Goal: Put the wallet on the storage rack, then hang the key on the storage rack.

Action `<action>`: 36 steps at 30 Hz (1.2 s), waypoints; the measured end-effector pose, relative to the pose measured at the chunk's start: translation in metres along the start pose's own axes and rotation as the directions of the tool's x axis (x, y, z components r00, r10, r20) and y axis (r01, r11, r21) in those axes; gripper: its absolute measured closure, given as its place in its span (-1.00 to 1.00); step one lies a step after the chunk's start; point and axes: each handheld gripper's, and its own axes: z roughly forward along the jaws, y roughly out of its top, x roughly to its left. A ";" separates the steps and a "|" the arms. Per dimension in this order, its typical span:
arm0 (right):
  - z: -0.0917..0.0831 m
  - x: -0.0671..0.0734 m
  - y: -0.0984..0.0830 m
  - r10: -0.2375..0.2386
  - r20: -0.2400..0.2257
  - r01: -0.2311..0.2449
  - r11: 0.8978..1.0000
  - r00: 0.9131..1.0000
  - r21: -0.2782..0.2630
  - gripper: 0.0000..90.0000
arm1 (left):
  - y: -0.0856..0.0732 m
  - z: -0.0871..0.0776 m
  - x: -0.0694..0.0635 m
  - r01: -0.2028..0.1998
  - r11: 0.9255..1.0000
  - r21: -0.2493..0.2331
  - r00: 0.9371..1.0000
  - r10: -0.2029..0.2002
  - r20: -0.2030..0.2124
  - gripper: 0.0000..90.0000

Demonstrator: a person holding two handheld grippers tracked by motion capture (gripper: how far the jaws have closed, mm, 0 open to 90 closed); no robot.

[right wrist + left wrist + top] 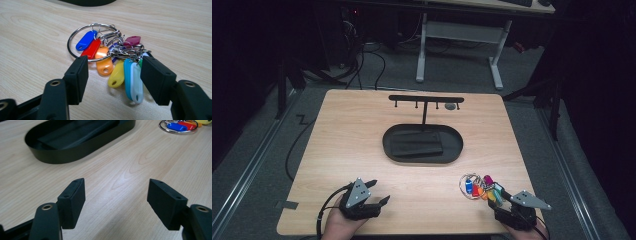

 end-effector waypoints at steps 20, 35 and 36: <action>0.022 0.016 0.033 -0.178 -0.070 0.191 0.930 0.982 0.314 -0.34 | -0.002 -0.007 0.002 -0.010 1.000 -0.022 1.000 0.010 0.005 -0.31; 0.019 0.027 0.079 -0.339 -0.178 0.383 0.786 0.924 0.486 -0.31 | -0.011 -0.023 0.006 0.003 1.000 -0.022 1.000 -0.004 -0.026 -0.30; 0.020 0.029 0.081 -0.354 -0.196 0.404 0.770 0.915 0.494 -0.29 | -0.012 -0.023 0.006 0.005 1.000 -0.024 1.000 -0.005 -0.026 -0.30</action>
